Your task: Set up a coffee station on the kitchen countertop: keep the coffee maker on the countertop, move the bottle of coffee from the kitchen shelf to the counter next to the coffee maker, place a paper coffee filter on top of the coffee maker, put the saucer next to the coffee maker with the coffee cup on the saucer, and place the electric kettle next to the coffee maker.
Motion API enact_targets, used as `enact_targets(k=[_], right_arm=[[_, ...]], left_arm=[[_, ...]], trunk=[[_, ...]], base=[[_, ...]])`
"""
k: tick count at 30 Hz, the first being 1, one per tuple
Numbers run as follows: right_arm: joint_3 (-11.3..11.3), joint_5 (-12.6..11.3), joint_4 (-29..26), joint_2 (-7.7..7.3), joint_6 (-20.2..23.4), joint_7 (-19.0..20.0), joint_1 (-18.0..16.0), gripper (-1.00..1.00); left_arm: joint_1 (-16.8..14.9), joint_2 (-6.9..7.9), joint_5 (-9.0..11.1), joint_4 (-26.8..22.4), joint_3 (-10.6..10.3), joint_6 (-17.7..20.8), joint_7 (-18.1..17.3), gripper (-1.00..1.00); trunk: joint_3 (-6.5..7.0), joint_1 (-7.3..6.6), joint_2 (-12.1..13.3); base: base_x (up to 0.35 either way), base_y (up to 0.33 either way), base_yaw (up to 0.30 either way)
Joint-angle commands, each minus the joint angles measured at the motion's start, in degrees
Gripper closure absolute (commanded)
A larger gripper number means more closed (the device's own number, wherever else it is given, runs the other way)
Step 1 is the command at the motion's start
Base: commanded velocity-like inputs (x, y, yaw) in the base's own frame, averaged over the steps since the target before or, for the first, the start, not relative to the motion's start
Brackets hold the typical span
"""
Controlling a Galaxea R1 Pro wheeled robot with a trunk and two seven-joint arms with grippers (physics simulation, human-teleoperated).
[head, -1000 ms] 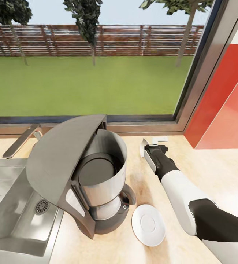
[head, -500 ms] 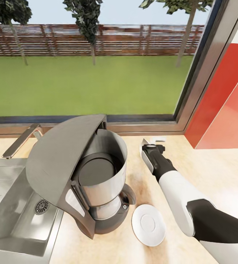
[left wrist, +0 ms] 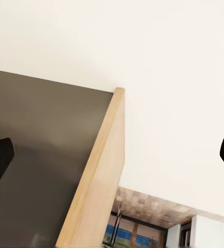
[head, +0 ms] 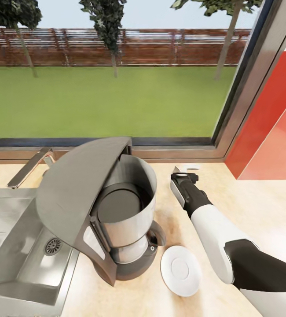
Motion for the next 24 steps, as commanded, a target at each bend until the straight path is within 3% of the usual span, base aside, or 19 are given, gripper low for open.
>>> enact_targets(k=[1, 11, 17, 24], right_arm=[[0.2, -0.3, 0.0, 0.0, 0.4, -0.4, 0.0, -1.0], [0.2, -0.1, 2.0, 0.0, -2.9, -0.4, 0.0, -1.0], [0.1, -0.1, 5.1, -0.19, -6.9, -0.4, 0.0, -1.0], [0.1, -0.1, 5.7, -1.17, -7.8, -0.4, 0.0, -1.0]], left_arm=[[0.0, 0.0, 0.1, 0.1, 0.4, -0.3, 0.1, -1.0], [0.0, 0.0, 0.1, 0.1, 0.4, -0.3, 0.1, -1.0], [0.0, -0.04, 0.1, 0.1, 0.4, -0.3, 0.1, -1.0], [0.0, -0.09, 0.1, 0.1, 0.4, -0.3, 0.1, -1.0]], trunk=[[-0.15, 0.03, -0.1], [-0.82, 0.03, -0.1], [-0.91, 0.03, -0.1], [-0.92, 0.03, -0.1]], base=[[0.0, 0.0, 0.173], [0.0, 0.0, 0.164], [0.0, 0.0, 0.028], [0.0, 0.0, 0.001]])
